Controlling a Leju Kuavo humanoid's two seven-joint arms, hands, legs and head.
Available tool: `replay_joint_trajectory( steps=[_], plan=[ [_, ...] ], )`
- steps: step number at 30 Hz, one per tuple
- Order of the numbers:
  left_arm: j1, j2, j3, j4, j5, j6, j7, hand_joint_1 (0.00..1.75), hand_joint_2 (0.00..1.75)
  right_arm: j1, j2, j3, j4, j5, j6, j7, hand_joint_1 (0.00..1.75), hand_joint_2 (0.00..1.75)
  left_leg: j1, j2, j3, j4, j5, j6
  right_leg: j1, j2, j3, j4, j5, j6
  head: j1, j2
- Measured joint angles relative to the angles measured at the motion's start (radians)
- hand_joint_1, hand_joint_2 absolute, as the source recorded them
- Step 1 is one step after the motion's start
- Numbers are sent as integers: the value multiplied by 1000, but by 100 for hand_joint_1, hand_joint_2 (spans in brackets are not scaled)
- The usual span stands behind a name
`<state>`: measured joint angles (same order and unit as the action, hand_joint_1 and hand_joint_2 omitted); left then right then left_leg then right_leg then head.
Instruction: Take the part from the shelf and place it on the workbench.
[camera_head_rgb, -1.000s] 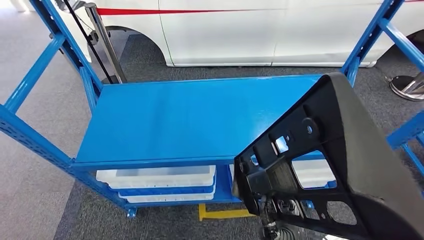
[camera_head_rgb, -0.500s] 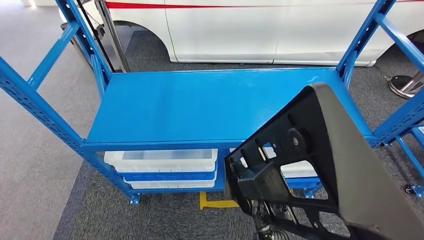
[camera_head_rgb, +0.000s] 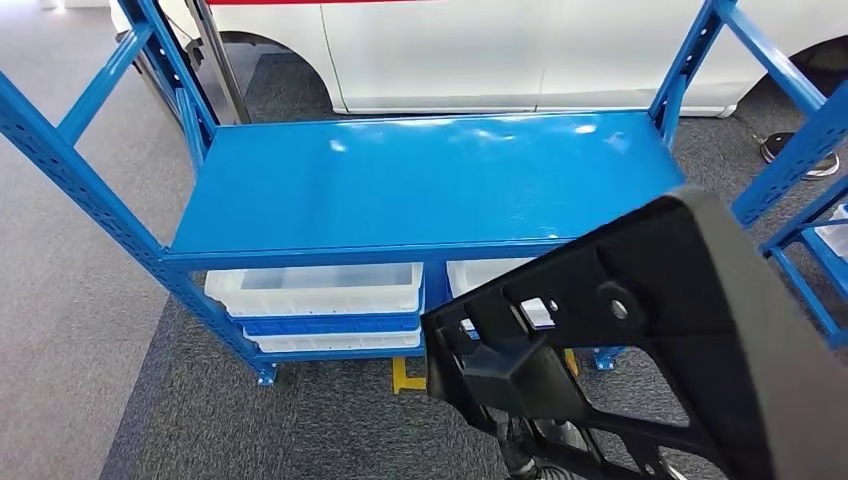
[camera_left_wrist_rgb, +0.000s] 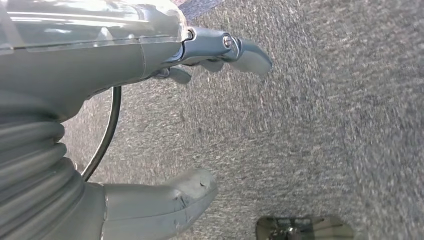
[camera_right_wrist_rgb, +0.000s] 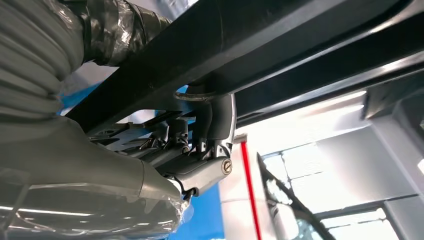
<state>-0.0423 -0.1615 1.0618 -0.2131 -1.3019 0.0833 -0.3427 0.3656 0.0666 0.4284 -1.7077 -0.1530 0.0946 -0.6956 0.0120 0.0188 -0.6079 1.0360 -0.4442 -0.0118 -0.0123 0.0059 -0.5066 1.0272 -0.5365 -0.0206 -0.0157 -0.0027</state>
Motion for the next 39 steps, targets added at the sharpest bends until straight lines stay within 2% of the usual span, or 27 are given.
replay_joint_trajectory(
  steps=[2, 4, 5, 6, 7, 8, 10, 12, 14, 16, 18, 20, 21, 22, 24, 26, 27, 29, 30, 32, 33, 34, 35, 36, 37, 38, 39],
  plan=[
    [0, 1, 2, 0, -1, 0, -1, 0, 175, 1, 8, -8, 0, -8, 21, 0, 175, 175, 3, -6, -28, 70, -71, -8, -2, 6, -19, -4, 18, -16, 0, 0],
    [0, 2, 3, 0, -2, 0, -1, 0, 175, 2, 13, -14, 0, -13, 31, 0, 175, 175, 3, -9, -63, 190, -152, -11, 1, 15, -41, -3, 36, -21, 0, 0],
    [0, 2, 5, 0, -3, 0, -1, 0, 175, 4, 15, -18, 1, -17, 35, 0, 175, 175, 3, -10, -70, 236, -167, -11, 3, 21, -52, -2, 44, -21, 0, 0],
    [0, 3, 6, 0, -3, 0, -1, 0, 175, 5, 17, -21, 1, -21, 40, 0, 175, 175, 3, -11, -63, 250, -161, -9, 5, 29, -62, -1, 52, -20, 0, 0],
    [0, 4, 8, 0, -2, 0, -1, 0, 175, 6, 20, -25, 1, -24, 46, 0, 175, 175, 2, -14, -37, 227, -140, -6, 7, 38, -71, 1, 59, -19, 0, 0],
    [0, 4, 10, 0, -2, -1, -1, 0, 175, 7, 22, -28, 2, -27, 51, 0, 175, 175, 1, -24, 8, 166, -111, 0, 8, 47, -78, 2, 66, -17, 0, 0],
    [0, 6, 12, 0, 0, -3, -1, 0, 175, 8, 28, -35, 2, -30, 61, 0, 175, 175, -1, -66, 102, 18, -84, 14, 9, 64, -89, 4, 77, -11, 0, 0],
    [1, 8, 12, 0, 2, -7, 0, 0, 175, 10, 36, -43, 2, -30, 70, 0, 175, 175, -3, -92, 143, -53, -84, 19, 5, 81, -96, 4, 90, 1, 0, 0],
    [1, 8, 14, 0, 3, -12, 2, 0, 175, 17, 42, -53, 4, -27, 76, 0, 175, 175, -4, -76, 145, -64, -75, 22, 3, 98, -101, 3, 101, 14, 0, 0],
    [0, 7, 15, 0, 3, -16, 3, 0, 175, 26, 47, -65, 7, -23, 78, 0, 175, 175, 0, -49, 143, -77, -62, 33, 6, 70, -116, 28, 81, 23, 1, 0],
    [3, 7, 17, 0, 2, -18, 5, 0, 175, 30, 48, -75, 11, -17, 77, 0, 175, 175, 1, -17, 136, -83, -54, 41, 6, 20, -161, 130, 14, 30, 2, 0],
    [7, 8, 19, 0, -2, -19, 9, 0, 175, 36, 49, -83, 15, -9, 74, 0, 175, 175, 0, 14, 123, -78, -52, 42, 1, 3, -211, 255, -47, 39, 2, 0],
    [7, 8, 19, 0, -5, -20, 10, 0, 175, 41, 50, -87, 17, -5, 72, 0, 175, 175, 0, 29, 117, -74, -52, 42, -2, 0, -216, 279, -52, 42, 2, 0],
    [6, 8, 19, 0, -8, -21, 11, 0, 175, 47, 51, -91, 17, -3, 69, 0, 175, 175, 0, 42, 113, -70, -52, 40, -5, -4, -199, 265, -40, 45, 2, 0],
    [2, 7, 19, 0, -10, -22, 6, 0, 175, 56, 56, -100, 18, 1, 64, 0, 175, 175, 0, 66, 112, -60, -56, 34, -8, -33, -116, 137, 8, 45, 2, 0],
    [-1, 7, 20, 0, -8, -21, -1, 0, 175, 61, 60, -106, 19, 8, 62, 0, 175, 175, -5, 84, 112, -50, -63, 22, -3, -69, -54, 30, 32, 34, 2, 0],
    [-3, 7, 21, 0, -6, -21, -4, 0, 175, 65, 63, -109, 19, 12, 61, 0, 175, 175, -7, 91, 114, -46, -65, 16, 1, -78, -46, 12, 31, 27, 2, 0],
    [-9, 8, 25, 0, 1, -20, -8, 0, 175, 75, 70, -117, 20, 24, 59, 0, 175, 175, -7, 107, 116, -46, -66, 6, 4, -60, -53, 13, 34, 13, 2, 0],
    [-12, 8, 29, 0, 4, -20, -9, 0, 175, 81, 74, -123, 21, 33, 59, 0, 175, 175, -5, 99, 116, -42, -71, 0, 3, -51, -56, 11, 38, 6, 2, 0],
    [-14, 10, 36, 0, 9, -20, -12, 0, 175, 89, 87, -136, 21, 52, 59, 0, 175, 175, -1, 50, 94, 10, -114, -10, -2, -31, -61, 7, 46, -7, 2, 0],
    [-13, 11, 38, 0, 10, -21, -12, 0, 175, 91, 95, -144, 22, 62, 60, 0, 175, 175, 1, 18, 69, 67, -150, -13, -2, -20, -64, 6, 49, -12, 2, 0],
    [-11, 11, 39, 0, 10, -21, -13, 0, 175, 92, 102, -152, 23, 70, 61, 0, 175, 175, 2, -1, 38, 136, -186, -14, -1, -8, -68, 6, 51, -16, 2, 0],
    [-9, 11, 41, 0, 10, -22, -13, 0, 175, 95, 109, -162, 24, 79, 63, 0, 175, 175, 1, -9, 8, 202, -212, -14, 1, 5, -71, 7, 52, -18, 2, 0],
    [-8, 11, 43, 0, 10, -22, -13, 0, 175, 97, 115, -173, 25, 86, 63, 0, 175, 175, 1, -12, -12, 244, -220, -13, 3, 18, -72, 8, 53, -19, 2, 0],
    [-7, 12, 45, 0, 10, -24, -13, 0, 175, 101, 120, -183, 25, 95, 64, 0, 175, 175, 1, -13, -16, 249, -207, -11, 4, 32, -72, 9, 54, -19, 2, 0],
    [-7, 12, 46, 0, 10, -26, -13, 0, 175, 104, 126, -193, 25, 107, 64, 0, 175, 175, 1, -17, -1, 213, -174, -7, 6, 46, -71, 10, 54, -19, 2, 0],
    [-8, 12, 48, 0, 10, -28, -13, 0, 175, 106, 132, -202, 25, 120, 64, 0, 175, 175, 1, -29, 27, 147, -132, -2, 6, 60, -70, 12, 54, -19, 2, 0]
  ],
)
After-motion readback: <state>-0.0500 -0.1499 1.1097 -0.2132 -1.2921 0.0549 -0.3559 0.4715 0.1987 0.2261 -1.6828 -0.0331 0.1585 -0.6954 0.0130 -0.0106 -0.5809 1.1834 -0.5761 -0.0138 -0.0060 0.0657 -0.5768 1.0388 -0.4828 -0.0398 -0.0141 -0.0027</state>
